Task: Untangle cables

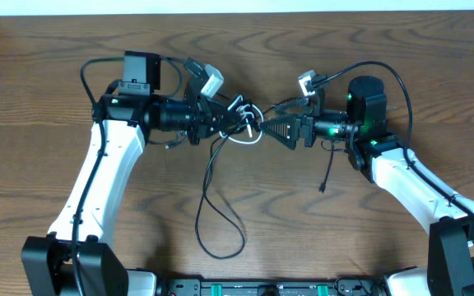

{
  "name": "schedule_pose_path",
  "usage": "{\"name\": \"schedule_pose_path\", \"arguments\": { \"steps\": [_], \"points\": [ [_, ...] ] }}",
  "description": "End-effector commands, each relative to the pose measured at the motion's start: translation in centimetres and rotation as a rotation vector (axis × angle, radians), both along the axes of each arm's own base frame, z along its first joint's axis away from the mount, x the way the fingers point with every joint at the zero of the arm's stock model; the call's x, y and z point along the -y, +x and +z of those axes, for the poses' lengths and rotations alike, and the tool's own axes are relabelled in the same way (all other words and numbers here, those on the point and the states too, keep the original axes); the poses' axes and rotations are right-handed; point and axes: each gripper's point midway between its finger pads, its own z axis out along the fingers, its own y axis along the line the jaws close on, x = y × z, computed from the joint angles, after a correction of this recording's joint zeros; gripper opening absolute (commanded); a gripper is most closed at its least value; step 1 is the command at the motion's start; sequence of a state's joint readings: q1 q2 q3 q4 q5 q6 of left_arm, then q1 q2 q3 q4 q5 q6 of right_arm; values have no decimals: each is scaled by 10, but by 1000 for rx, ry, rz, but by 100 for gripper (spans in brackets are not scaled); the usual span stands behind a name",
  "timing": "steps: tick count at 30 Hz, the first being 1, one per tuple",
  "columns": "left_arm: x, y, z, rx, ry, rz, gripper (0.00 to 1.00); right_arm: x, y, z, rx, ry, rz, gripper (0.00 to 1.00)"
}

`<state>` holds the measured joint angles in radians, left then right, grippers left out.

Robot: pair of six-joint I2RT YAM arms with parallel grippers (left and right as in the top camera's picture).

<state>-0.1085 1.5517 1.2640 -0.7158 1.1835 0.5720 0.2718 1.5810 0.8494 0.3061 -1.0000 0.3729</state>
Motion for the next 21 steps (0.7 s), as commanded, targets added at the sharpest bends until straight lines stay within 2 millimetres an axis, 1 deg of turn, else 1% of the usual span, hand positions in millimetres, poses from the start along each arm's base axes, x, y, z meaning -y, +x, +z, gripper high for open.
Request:
{"name": "schedule_pose_path", "arguments": {
  "steps": [1,3,8,12,15,18,19,21],
  "points": [
    [3,-7,3,65,-19,-61,7,2,8,0,112,-52,-26,99],
    [4,-8,3,61,-20,-64,7,4,12,-3,117,-67,-49,99],
    [11,-12,4,67,-24,-88,7,3,11,-3,184,-90,-27,99],
    [20,-15,5,87,-27,-115,7,-3,7,-4,281,-117,15,99],
    [26,-17,7,108,-32,-136,7,-9,2,-5,319,-132,43,99],
    [33,-20,16,134,-86,-171,7,-12,-2,-18,349,-193,61,99],
    [34,-21,20,141,-107,-181,7,-13,-1,-24,339,-222,50,99],
    [35,-22,25,158,-131,-193,7,-15,-2,-30,324,-235,51,98]
  ]
}}
